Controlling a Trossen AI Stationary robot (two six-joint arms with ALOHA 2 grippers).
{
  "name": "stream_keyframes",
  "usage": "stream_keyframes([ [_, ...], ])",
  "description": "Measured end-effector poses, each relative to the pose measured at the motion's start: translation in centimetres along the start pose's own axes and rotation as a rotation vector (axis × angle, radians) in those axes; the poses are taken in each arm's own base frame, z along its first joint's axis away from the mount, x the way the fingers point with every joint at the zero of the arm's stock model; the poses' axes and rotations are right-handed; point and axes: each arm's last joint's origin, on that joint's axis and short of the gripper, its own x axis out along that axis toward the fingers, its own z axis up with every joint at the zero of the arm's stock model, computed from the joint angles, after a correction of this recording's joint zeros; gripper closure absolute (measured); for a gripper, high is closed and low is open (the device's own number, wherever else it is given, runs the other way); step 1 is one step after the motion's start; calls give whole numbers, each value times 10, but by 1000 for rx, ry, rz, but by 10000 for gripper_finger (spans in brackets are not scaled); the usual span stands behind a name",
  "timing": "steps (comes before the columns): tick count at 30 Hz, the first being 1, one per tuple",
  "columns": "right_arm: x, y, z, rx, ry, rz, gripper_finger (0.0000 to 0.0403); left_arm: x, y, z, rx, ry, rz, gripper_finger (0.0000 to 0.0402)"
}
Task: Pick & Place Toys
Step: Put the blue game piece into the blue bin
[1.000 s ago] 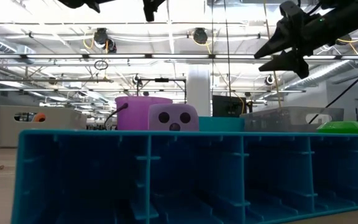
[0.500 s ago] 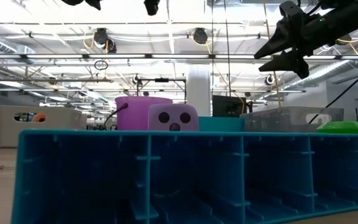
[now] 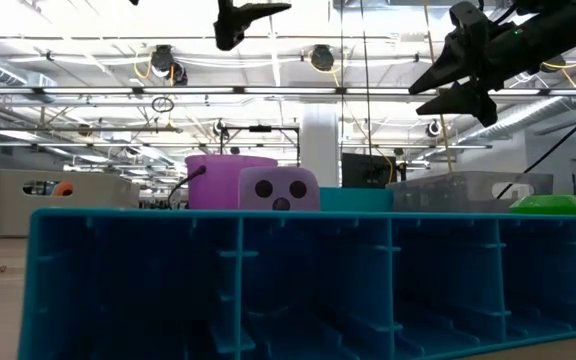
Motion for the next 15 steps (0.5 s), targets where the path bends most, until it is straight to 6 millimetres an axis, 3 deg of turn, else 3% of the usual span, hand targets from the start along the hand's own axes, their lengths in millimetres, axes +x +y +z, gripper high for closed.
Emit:
stream_keyframes([
  [15, 0, 0, 0, 0, 0, 0, 211, -13, 32, -37, 38, 311, 459, 39],
])
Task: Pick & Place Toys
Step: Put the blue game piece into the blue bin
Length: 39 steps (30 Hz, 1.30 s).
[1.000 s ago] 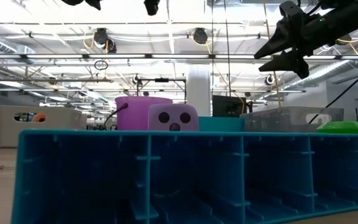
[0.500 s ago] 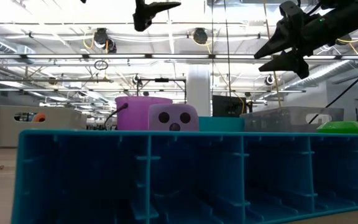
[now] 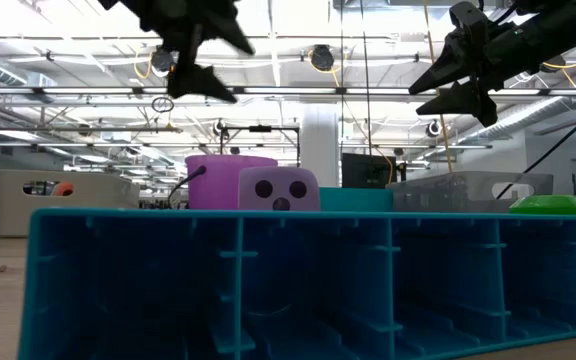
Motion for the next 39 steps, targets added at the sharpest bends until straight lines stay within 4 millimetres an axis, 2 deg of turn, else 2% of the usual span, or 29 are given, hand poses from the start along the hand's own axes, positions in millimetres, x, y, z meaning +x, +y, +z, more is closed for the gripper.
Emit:
stream_keyframes([
  [14, 0, 0, 0, 0, 0, 0, 210, -3, 17, -14, 101, 78, 308, 39],
  [27, 0, 0, 0, 0, 0, 0, 213, -5, 30, -5, 96, 36, 374, 39],
  [39, 0, 0, 0, 0, 0, 0, 211, -5, 30, -5, 79, 33, 373, 39],
])
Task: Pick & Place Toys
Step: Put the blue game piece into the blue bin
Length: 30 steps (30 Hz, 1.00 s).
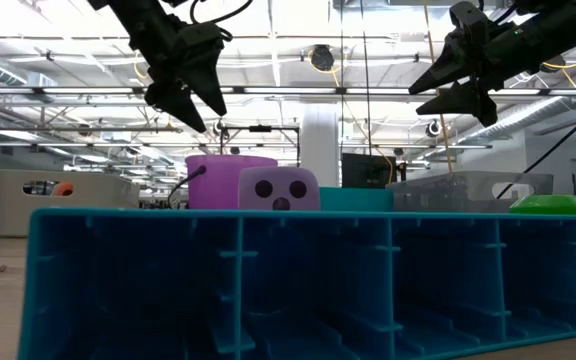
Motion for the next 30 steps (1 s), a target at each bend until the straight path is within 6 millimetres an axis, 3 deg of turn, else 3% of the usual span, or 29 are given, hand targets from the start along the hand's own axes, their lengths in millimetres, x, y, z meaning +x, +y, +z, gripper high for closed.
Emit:
stream_keyframes([
  [6, 0, 0, 0, 0, 0, 0, 212, 5, 2, -3, 69, 5, -32, 39],
  [15, 0, 0, 0, 0, 0, 0, 209, 37, 12, -36, 122, -23, -88, 39],
  [22, 0, 0, 0, 4, 0, 1, 211, 48, 9, -43, 306, -86, -105, 39],
  [30, 0, 1, 1, 85, -11, 5, 210, 74, 3, -48, 326, -49, -126, 39],
])
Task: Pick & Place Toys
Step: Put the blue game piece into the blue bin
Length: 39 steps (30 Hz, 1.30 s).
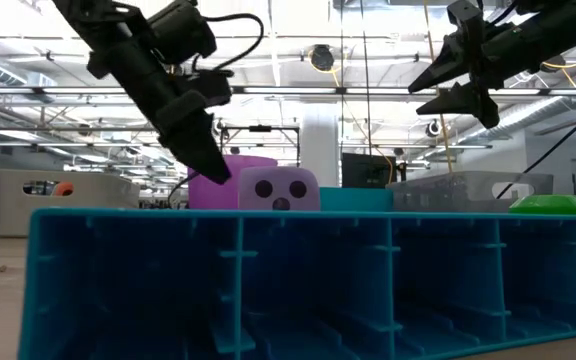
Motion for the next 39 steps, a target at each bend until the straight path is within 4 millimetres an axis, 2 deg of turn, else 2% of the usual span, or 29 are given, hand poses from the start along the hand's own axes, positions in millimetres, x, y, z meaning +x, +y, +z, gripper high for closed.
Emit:
stream_keyframes([
  [17, -1, 8, 10, 29, -101, 82, 210, 33, -2, -12, 86, 72, -27, 39],
  [23, 0, 8, 10, 28, -101, 82, 211, 46, -1, -5, 102, 75, -22, 39],
  [30, 2, 8, 8, 24, -89, 72, 212, 60, 11, -4, 78, 108, 2, 39],
  [36, 3, 7, 7, 21, -80, 65, 215, 60, 22, -4, 54, 117, 18, 40],
  [39, 4, 7, 6, 18, -73, 59, 215, 60, 25, -4, 45, 117, -3, 53],
])
